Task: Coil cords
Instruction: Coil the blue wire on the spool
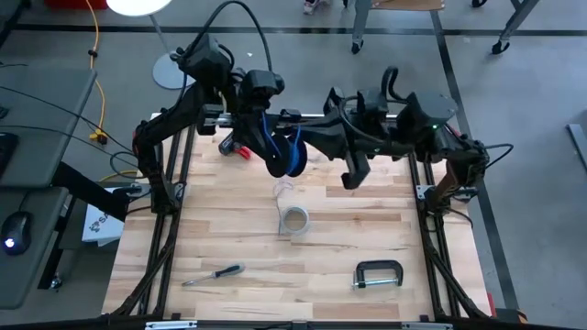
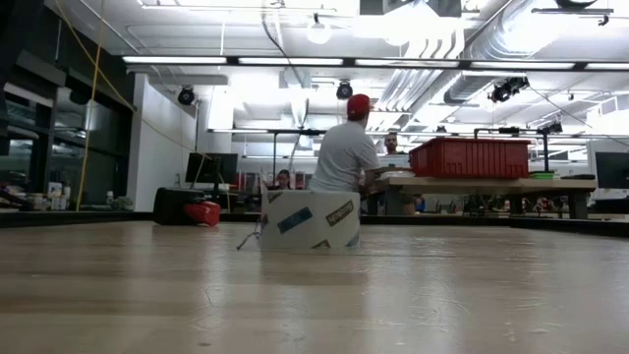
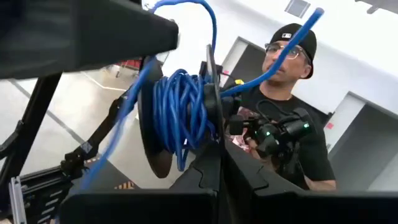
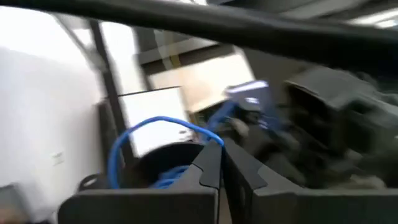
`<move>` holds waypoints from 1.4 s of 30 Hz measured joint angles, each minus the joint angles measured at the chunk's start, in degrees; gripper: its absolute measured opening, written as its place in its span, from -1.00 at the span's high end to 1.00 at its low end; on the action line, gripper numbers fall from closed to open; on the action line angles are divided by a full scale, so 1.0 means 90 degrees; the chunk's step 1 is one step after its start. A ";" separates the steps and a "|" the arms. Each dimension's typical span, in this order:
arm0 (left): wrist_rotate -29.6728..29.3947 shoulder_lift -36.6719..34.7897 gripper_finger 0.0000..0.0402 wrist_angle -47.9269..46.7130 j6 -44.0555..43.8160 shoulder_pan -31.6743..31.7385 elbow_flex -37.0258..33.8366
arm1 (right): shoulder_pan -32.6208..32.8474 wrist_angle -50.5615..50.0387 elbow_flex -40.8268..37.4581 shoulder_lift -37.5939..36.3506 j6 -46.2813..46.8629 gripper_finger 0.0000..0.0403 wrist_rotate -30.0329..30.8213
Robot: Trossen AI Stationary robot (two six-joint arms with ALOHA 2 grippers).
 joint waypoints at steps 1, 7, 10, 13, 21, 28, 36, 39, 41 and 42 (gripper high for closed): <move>-0.0027 0.0000 1.00 0.0000 0.0005 -0.0032 0.0000 | 0.0013 -0.0071 0.0000 0.0007 0.0067 1.00 0.0228; 0.0013 0.0034 1.00 0.0109 0.0006 -0.0223 0.0000 | -0.0113 -0.0364 -0.0021 0.0258 0.0563 1.00 0.0252; -0.0065 0.0034 1.00 0.0253 -0.0015 -0.0272 0.0000 | -0.0113 -0.0209 -0.0011 0.0259 0.0554 1.00 0.0268; -0.0202 0.0034 1.00 0.0861 -0.0019 -0.0324 -0.0005 | -0.0118 -0.0237 -0.0010 0.0250 0.0716 1.00 0.0194; -0.0721 0.0018 1.00 0.2141 0.0192 -0.0322 -0.0005 | -0.0169 0.0156 -0.0238 0.0308 0.1013 1.00 0.0012; -0.1226 0.0019 1.00 0.2142 0.1457 -0.0256 -0.0007 | -0.0248 0.0343 -0.0243 0.0447 0.1249 1.00 -0.0146; -0.1724 -0.0227 1.00 0.2242 0.1662 0.0017 0.0002 | -0.0303 -0.0162 -0.0254 0.0444 0.0567 0.75 0.0221; -0.1820 -0.0339 1.00 0.2243 0.1831 0.0102 0.0015 | -0.0360 -0.0539 -0.0267 0.0457 0.0242 0.50 0.0428; -0.1923 -0.0376 1.00 0.2208 0.2000 0.0149 0.0007 | -0.0395 -0.0719 -0.0265 0.0442 -0.0021 0.33 0.0773; -0.1978 -0.0405 1.00 0.2178 0.2039 0.0186 0.0002 | -0.0421 -0.0764 -0.0265 0.0440 -0.0142 0.25 0.0909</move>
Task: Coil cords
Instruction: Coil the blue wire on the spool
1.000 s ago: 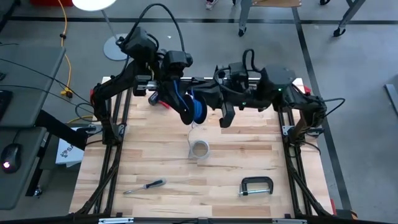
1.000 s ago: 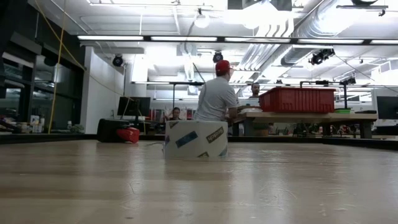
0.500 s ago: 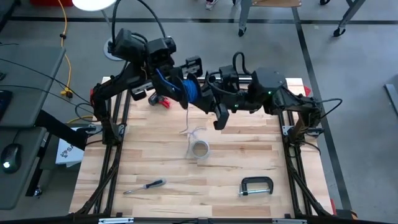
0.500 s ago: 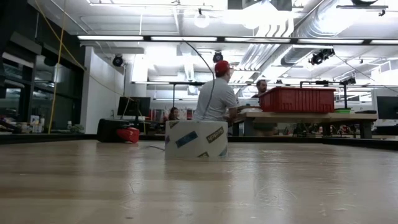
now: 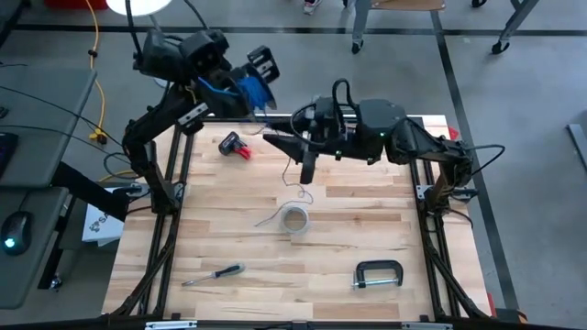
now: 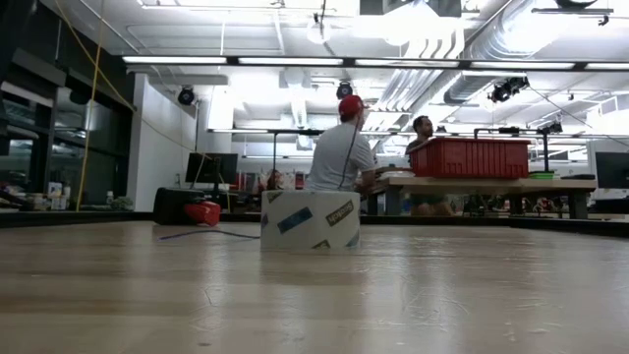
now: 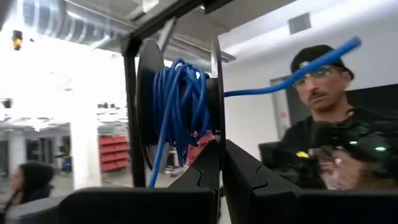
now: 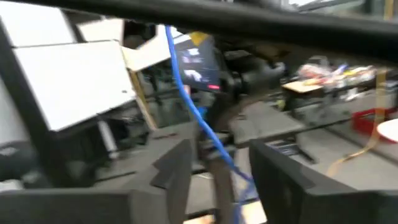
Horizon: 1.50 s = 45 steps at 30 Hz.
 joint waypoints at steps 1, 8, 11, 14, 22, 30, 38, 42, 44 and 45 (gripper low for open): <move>-0.0043 -0.0025 1.00 -0.0015 0.0038 0.0033 -0.0006 | -0.0012 -0.0022 0.0000 0.0000 -0.0132 0.19 0.0143; -0.0264 -0.0325 1.00 -0.0013 0.0082 0.0207 0.0010 | -0.0156 -0.0151 0.0007 0.0042 -0.0871 0.05 0.0398; -0.0389 -0.0352 1.00 -0.0067 0.0259 0.0207 -0.0004 | -0.0226 -0.0351 0.0012 0.0108 -0.0873 0.05 0.0395; -0.0480 -0.0365 1.00 -0.0054 0.0435 0.0209 -0.0005 | -0.0288 -0.0329 0.0010 0.0172 -0.0860 0.04 0.0319; -0.0597 -0.0362 1.00 -0.0538 0.0856 0.0209 -0.0005 | -0.0340 -0.0169 0.0012 0.0279 -0.0657 0.04 -0.0076; -0.0766 -0.0367 1.00 -0.0779 0.1111 0.0209 -0.0002 | -0.0342 -0.0085 0.0012 0.0270 -0.0639 0.13 -0.0208; -0.0979 -0.0367 1.00 -0.0791 0.1359 0.0224 -0.0002 | -0.0342 -0.0207 0.0012 0.0367 -0.0449 0.95 -0.0227; -0.1003 -0.0507 1.00 -0.0840 0.1343 0.0491 -0.0010 | -0.0285 -0.0968 0.0012 0.0288 -0.0262 0.98 -0.0082; -0.1065 -0.0656 1.00 -0.0845 0.1333 0.0686 -0.0010 | -0.0224 -0.1580 0.0012 0.0214 -0.0171 0.99 0.0200; -0.1093 -0.0744 1.00 -0.0845 0.1329 0.0782 -0.0010 | -0.0196 -0.1864 0.0013 0.0205 -0.0140 0.99 0.0383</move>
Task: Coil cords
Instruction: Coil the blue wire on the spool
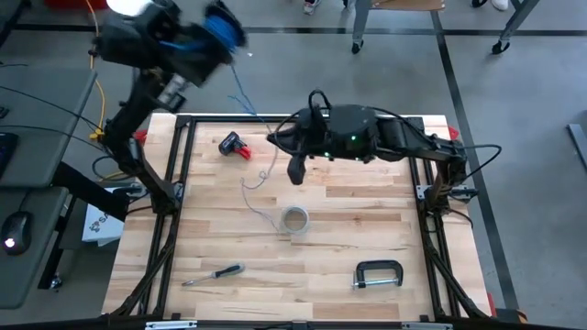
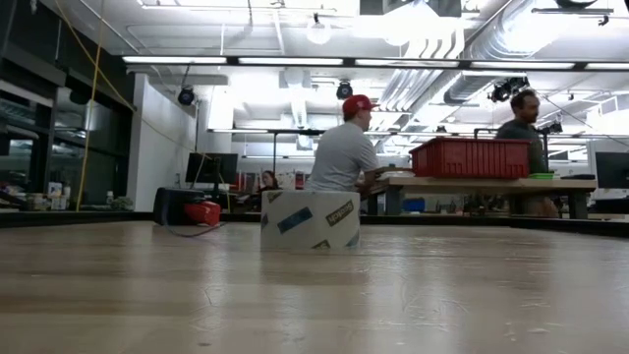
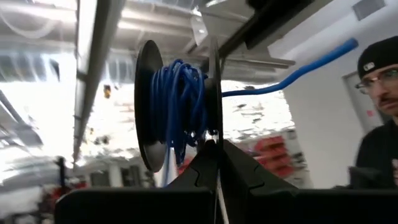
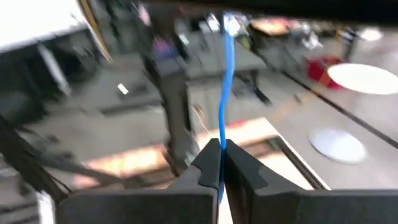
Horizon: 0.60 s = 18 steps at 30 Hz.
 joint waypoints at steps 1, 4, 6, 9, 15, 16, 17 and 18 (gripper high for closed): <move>-0.0019 -0.0081 1.00 0.0012 0.0000 0.0102 0.0007 | 0.0024 -0.0269 0.0001 -0.0008 0.0026 0.99 0.0162; -0.0024 -0.0311 1.00 0.0008 0.0033 0.0377 0.0012 | 0.0060 -0.1137 0.0001 -0.0011 0.0305 0.99 0.0437; -0.0041 -0.0426 1.00 -0.0003 0.0092 0.0523 0.0012 | 0.0062 -0.1774 0.0001 -0.0016 0.0542 1.00 0.0452; -0.0154 -0.0616 1.00 -0.0056 0.0102 0.0745 0.0007 | 0.0044 -0.2759 0.0001 -0.0021 0.0878 1.00 0.0673; -0.0219 -0.0949 1.00 -0.0872 0.0302 0.1097 0.0003 | 0.0036 -0.4009 0.0011 -0.0031 0.1317 1.00 0.0942; -0.0291 -0.0975 1.00 -0.1066 0.0376 0.1121 -0.0003 | 0.0036 -0.4096 0.0011 -0.0031 0.1341 1.00 0.0935; -0.0337 -0.1002 1.00 -0.1214 0.0466 0.1142 -0.0010 | 0.0036 -0.4143 0.0009 -0.0030 0.1404 1.00 0.0926; -0.0364 -0.1031 1.00 -0.1357 0.0545 0.1155 -0.0010 | 0.0036 -0.4183 0.0009 -0.0026 0.1452 1.00 0.0921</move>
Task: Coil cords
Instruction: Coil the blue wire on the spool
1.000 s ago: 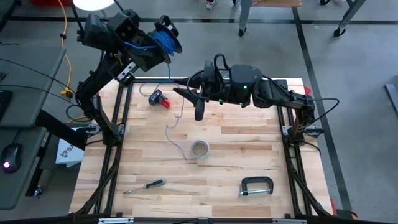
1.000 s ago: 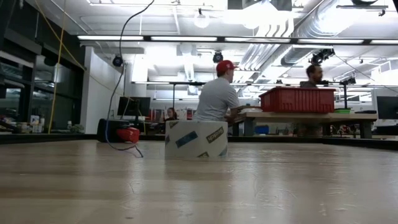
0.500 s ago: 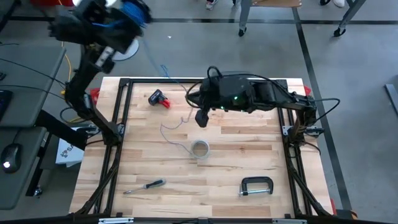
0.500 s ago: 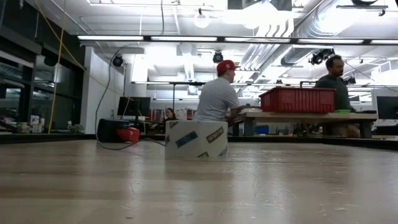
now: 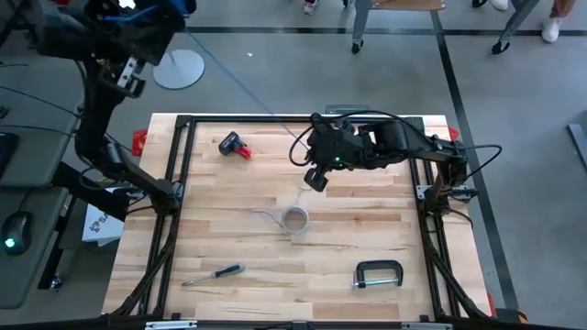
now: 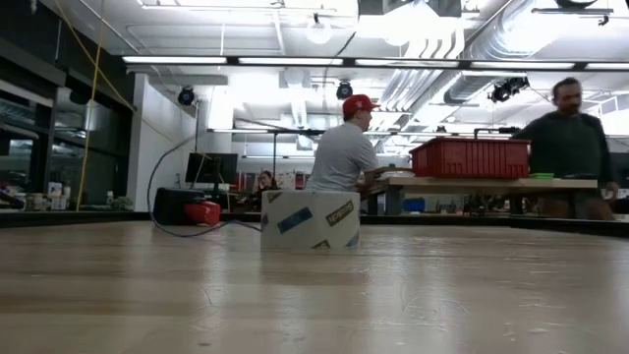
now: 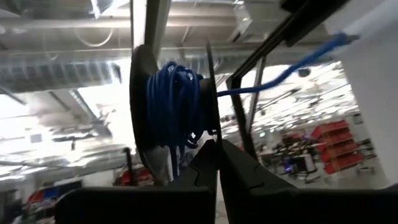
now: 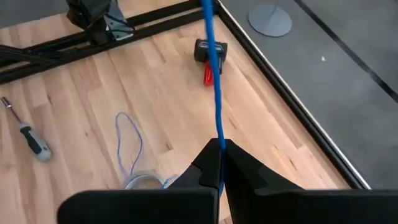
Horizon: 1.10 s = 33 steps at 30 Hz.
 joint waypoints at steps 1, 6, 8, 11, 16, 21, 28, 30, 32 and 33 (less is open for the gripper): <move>-0.0016 -0.0031 1.00 -0.0094 0.0047 0.0024 0.0000 | 0.0000 -0.0027 0.0000 0.0000 0.0036 1.00 -0.0018; -0.0068 -0.0083 1.00 -0.0168 0.0055 0.0099 0.0002 | -0.0002 -0.0092 0.0001 -0.0004 0.0103 1.00 -0.0126; -0.0114 -0.0079 1.00 -0.0173 0.0055 0.0102 0.0002 | -0.0001 0.0059 0.0000 0.0000 0.0105 1.00 -0.0180; -0.0181 -0.0089 1.00 -0.0125 0.0072 0.0102 0.0023 | 0.0003 0.0522 -0.0005 0.0000 0.0103 1.00 -0.0302; -0.0233 -0.0092 1.00 -0.0201 -0.0037 0.0102 0.0029 | 0.0002 0.1039 0.0060 -0.0010 0.0072 0.86 -0.0986; -0.0242 -0.0154 1.00 -0.0960 -0.0041 0.0191 0.0019 | 0.0127 0.1386 0.0104 -0.0067 -0.0324 0.48 -0.0962; -0.0330 -0.0195 1.00 -0.1203 -0.0064 0.0265 0.0022 | 0.0126 0.2420 0.0095 -0.0047 -0.1267 0.04 -0.0643; -0.0348 -0.0175 1.00 -0.1231 -0.0130 0.0232 0.0019 | 0.0033 0.3145 0.0095 0.0014 -0.1568 0.02 -0.0528; -0.0355 -0.0126 1.00 -0.1214 -0.0321 0.0141 0.0019 | -0.0069 0.4031 0.0095 0.0075 -0.1860 0.01 -0.0595; -0.0354 -0.0098 1.00 -0.1210 -0.0409 0.0097 0.0022 | -0.0128 0.4436 0.0095 0.0109 -0.1980 0.01 -0.0703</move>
